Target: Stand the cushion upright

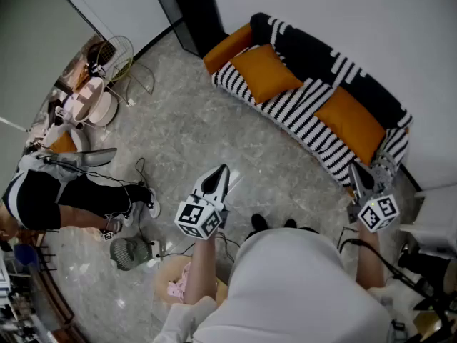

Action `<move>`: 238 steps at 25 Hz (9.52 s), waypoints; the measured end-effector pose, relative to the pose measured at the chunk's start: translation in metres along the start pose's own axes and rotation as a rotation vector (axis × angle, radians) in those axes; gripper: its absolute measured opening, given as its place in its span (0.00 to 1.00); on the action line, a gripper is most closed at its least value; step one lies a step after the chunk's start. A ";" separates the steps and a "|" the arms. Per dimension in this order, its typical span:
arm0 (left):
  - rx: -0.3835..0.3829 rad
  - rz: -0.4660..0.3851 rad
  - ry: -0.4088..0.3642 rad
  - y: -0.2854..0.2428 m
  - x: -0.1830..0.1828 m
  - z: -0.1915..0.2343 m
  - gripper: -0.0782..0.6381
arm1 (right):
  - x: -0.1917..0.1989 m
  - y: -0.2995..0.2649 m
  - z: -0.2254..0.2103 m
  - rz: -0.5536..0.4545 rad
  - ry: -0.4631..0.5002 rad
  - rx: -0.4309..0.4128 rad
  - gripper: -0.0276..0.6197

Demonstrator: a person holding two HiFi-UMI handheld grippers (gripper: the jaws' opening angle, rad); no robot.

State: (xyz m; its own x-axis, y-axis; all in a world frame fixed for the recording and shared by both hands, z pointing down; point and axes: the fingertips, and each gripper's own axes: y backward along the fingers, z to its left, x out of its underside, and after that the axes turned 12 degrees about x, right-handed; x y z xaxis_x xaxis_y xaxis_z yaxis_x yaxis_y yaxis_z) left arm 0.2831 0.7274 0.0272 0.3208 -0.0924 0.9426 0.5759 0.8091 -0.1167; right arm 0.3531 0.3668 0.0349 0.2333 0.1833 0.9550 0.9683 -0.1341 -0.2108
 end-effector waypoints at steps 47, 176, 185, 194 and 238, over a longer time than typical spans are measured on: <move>0.016 0.045 0.078 0.005 0.020 0.061 0.11 | 0.028 -0.062 0.036 0.087 -0.059 -0.002 0.10; -0.177 0.358 0.464 -0.578 0.192 0.574 0.26 | 0.203 -0.826 -0.176 0.671 0.037 -0.343 0.27; -0.179 0.471 0.555 -0.616 0.267 0.605 0.32 | 0.262 -0.873 -0.191 0.746 0.091 -0.375 0.32; -0.237 0.618 0.648 -0.633 0.344 0.643 0.58 | 0.350 -0.927 -0.217 0.934 0.066 -0.342 0.51; -0.041 0.558 0.190 -0.691 0.199 0.576 0.28 | 0.231 -0.853 -0.224 0.518 0.095 0.018 0.18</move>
State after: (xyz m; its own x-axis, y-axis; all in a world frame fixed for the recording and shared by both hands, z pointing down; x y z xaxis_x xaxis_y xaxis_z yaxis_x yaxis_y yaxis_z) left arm -0.4846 0.4841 0.4758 0.7103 0.2356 0.6633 0.3086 0.7427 -0.5943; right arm -0.4385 0.3057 0.4820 0.6733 0.0081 0.7393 0.7299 -0.1666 -0.6630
